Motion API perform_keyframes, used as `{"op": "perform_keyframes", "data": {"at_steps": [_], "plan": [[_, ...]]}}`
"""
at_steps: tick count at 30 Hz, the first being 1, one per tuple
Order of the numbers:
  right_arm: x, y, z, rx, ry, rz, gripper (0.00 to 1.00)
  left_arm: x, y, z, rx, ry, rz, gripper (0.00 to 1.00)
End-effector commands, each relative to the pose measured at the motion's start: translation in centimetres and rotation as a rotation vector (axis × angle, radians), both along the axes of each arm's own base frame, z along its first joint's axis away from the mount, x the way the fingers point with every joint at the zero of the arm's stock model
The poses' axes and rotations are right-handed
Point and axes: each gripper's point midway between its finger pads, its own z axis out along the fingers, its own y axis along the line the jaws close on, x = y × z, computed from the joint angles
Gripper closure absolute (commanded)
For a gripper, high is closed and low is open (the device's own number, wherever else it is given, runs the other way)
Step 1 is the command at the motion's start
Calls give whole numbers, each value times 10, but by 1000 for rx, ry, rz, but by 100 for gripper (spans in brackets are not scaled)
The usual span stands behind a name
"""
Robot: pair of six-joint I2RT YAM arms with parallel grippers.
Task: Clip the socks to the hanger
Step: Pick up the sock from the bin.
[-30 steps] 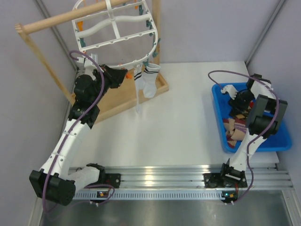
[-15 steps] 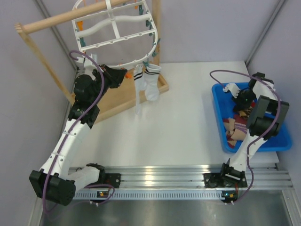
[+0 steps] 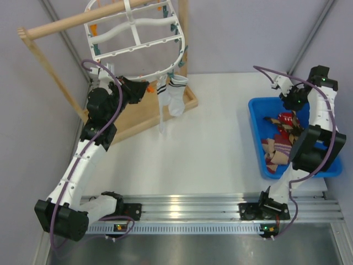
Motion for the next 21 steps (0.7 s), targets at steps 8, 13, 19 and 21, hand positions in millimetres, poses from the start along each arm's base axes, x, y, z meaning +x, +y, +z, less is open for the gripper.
{"op": "perform_keyframes", "data": {"at_steps": [8, 13, 19, 21], "plan": [[12, 66, -31, 127, 52, 7, 100, -5, -2, -14, 33, 41, -26, 100], [24, 59, 25, 205, -57, -39, 100, -4, -2, -14, 34, 41, -25, 100], [5, 73, 115, 313, -255, 24, 100, -5, -5, -11, 17, 33, -45, 100], [1, 85, 135, 349, -307, 68, 100, -5, -7, -8, 10, 27, -53, 100]]}}
